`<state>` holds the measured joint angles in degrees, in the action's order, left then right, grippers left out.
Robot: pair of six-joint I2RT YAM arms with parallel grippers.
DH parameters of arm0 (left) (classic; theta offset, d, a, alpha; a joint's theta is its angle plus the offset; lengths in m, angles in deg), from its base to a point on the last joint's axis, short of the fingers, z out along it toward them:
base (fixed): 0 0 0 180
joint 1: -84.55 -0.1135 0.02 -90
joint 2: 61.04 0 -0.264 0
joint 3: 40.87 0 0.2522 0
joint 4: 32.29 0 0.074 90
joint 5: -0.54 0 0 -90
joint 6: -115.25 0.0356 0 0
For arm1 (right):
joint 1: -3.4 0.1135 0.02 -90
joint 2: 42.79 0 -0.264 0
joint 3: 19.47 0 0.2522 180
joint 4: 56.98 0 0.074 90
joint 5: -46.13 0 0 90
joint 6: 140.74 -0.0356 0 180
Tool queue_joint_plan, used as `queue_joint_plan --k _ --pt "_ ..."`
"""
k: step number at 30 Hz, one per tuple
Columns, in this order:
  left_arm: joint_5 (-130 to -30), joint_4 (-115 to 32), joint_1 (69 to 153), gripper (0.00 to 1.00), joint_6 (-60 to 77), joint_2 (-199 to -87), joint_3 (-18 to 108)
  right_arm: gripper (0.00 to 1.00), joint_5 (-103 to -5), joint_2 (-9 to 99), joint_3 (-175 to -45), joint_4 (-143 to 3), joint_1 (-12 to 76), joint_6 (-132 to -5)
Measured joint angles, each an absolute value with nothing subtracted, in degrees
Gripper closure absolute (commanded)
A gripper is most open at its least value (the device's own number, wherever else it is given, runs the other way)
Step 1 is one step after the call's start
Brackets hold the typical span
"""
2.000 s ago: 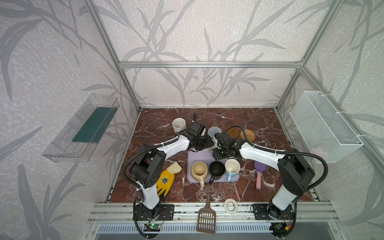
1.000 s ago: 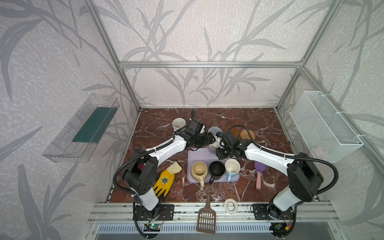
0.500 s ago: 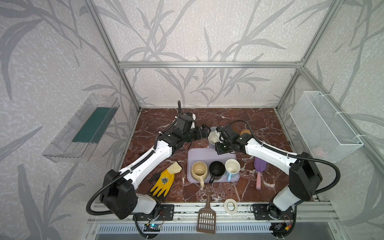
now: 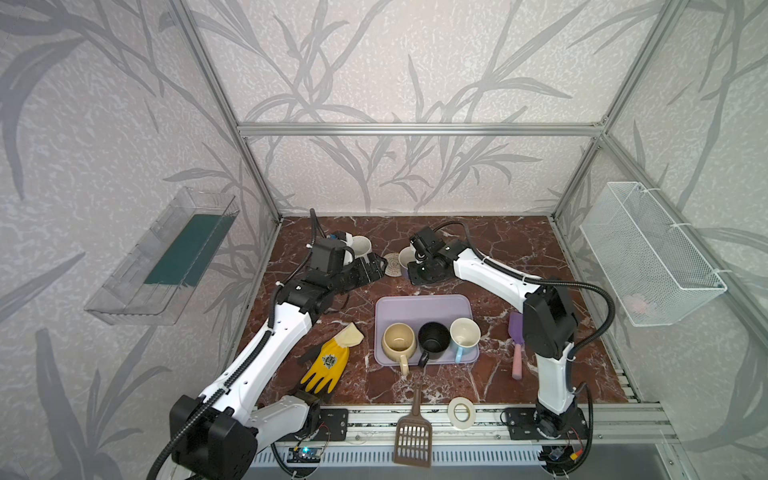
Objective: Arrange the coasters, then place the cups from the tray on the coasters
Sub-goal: 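Carry the lavender mug onto the zigzag coaster while the right carries the cream mug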
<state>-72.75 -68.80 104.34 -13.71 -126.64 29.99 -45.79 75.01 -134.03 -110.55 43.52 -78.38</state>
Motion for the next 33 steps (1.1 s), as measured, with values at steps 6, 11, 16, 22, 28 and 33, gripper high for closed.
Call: queue_joint_plan --k 6,11,16,22,28,33 --pt "-71.77 -68.91 104.08 0.01 -13.69 -126.93 26.87 1.00 -44.41 83.73 -148.17 -115.54 43.52 -78.58" --pt "-71.62 -68.88 103.73 0.01 -13.32 -127.08 26.80 1.00 -43.95 90.83 -160.12 -119.52 43.54 -78.66" --pt "-71.59 -68.86 103.49 0.01 -13.21 -127.08 26.61 1.00 -43.75 97.78 -171.40 -123.78 43.58 -78.62" --pt "-71.55 -68.82 103.42 0.01 -13.25 -127.08 24.44 1.00 -43.69 101.72 -177.13 -126.53 43.65 -78.80" --pt "-71.53 -68.80 103.23 0.01 -13.27 -127.08 23.63 1.00 -43.88 103.49 -177.63 -126.90 43.69 -79.67" --pt "-71.49 -68.45 103.23 0.01 -13.30 -127.06 23.18 1.00 -43.95 104.12 -177.63 -127.08 43.74 -80.02"
